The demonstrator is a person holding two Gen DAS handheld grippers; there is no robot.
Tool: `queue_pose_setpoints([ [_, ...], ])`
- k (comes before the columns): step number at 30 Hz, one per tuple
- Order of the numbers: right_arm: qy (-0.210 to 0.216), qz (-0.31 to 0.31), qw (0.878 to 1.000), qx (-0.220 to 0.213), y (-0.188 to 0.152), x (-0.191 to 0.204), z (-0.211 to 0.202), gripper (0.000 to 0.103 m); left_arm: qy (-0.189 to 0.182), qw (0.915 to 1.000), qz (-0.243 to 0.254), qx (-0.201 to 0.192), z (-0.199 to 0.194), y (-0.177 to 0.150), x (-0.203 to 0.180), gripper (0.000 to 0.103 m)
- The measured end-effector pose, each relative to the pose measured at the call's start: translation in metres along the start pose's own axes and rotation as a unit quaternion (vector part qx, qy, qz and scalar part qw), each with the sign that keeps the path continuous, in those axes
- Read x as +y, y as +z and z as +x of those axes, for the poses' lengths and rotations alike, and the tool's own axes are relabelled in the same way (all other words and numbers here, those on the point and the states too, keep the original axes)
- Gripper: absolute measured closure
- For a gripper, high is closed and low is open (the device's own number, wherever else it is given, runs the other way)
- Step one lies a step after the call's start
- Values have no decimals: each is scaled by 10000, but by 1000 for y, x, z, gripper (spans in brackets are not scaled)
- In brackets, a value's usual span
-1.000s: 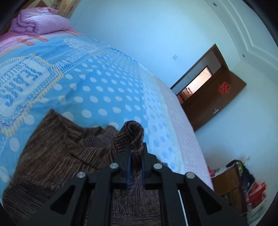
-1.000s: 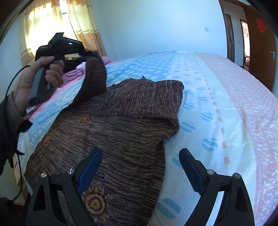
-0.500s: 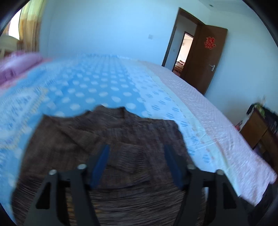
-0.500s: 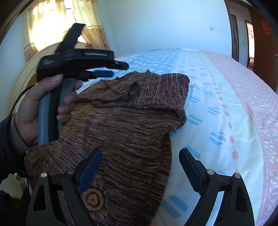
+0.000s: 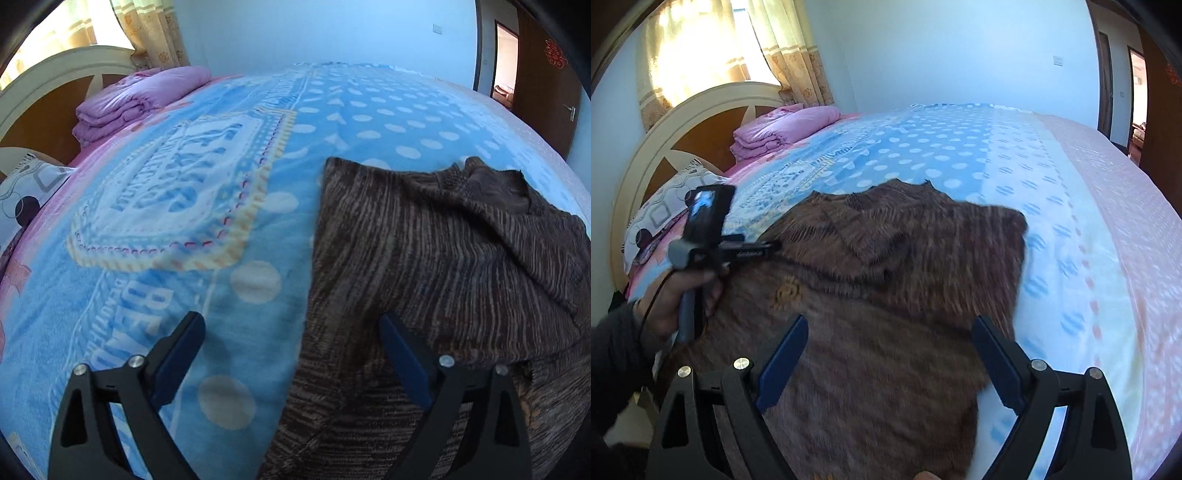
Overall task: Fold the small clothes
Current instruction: 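Release the sleeve and smooth the folded side with the left tool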
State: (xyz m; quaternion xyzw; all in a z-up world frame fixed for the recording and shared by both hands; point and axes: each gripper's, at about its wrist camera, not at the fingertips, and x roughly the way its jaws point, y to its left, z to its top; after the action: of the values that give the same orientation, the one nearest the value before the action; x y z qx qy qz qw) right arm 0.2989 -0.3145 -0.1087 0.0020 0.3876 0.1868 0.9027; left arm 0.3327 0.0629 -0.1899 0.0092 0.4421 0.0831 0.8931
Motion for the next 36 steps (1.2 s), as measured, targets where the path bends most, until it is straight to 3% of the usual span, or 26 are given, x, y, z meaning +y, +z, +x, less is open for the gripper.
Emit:
queue_pose_setpoints([
  [6,-296,-357,9973,567,40,31,91,12,-150,9996,-247,-1,-1,-4,10,0],
  [9,-1023,-619,9900,751,52,27,128,15,-156,9995,-281,-5,2,-5,8,0],
  [10,-1404,-507,9860,743,59,14,134,18,-164,9995,-285,-9,4,-4,7,0],
  [12,-1747,258,9829,527,71,-25,129,19,-200,9993,-311,-8,4,-5,8,0],
  [14,-2234,957,9693,367,75,-64,113,19,-249,9991,-347,1,5,-4,10,0],
  [16,-1966,1134,9734,315,72,-77,102,19,-262,9990,-360,2,4,-5,10,0],
  [18,-1441,1122,9831,126,67,-73,85,19,-230,9992,-338,-5,4,-5,10,0],
  [22,-385,225,9990,97,64,-11,85,19,-183,9994,-309,-7,3,-5,8,0],
  [23,-341,-86,9993,145,64,6,91,19,-172,9994,-302,-12,3,-5,8,0],
  [25,-611,-890,9938,253,60,42,108,19,-176,9994,-302,-13,3,-5,9,0],
  [28,-1068,-1012,9869,658,64,39,143,19,-191,9993,-318,-16,3,-5,9,0],
  [29,-1553,-856,9816,704,70,20,153,19,-204,9993,-326,-19,3,-5,9,0],
  [33,-2476,707,9661,200,87,-62,121,19,-253,9990,-374,-28,3,-6,11,0],
  [36,-1839,753,9799,161,79,-72,97,19,-301,9987,-414,-34,3,-6,12,0],
])
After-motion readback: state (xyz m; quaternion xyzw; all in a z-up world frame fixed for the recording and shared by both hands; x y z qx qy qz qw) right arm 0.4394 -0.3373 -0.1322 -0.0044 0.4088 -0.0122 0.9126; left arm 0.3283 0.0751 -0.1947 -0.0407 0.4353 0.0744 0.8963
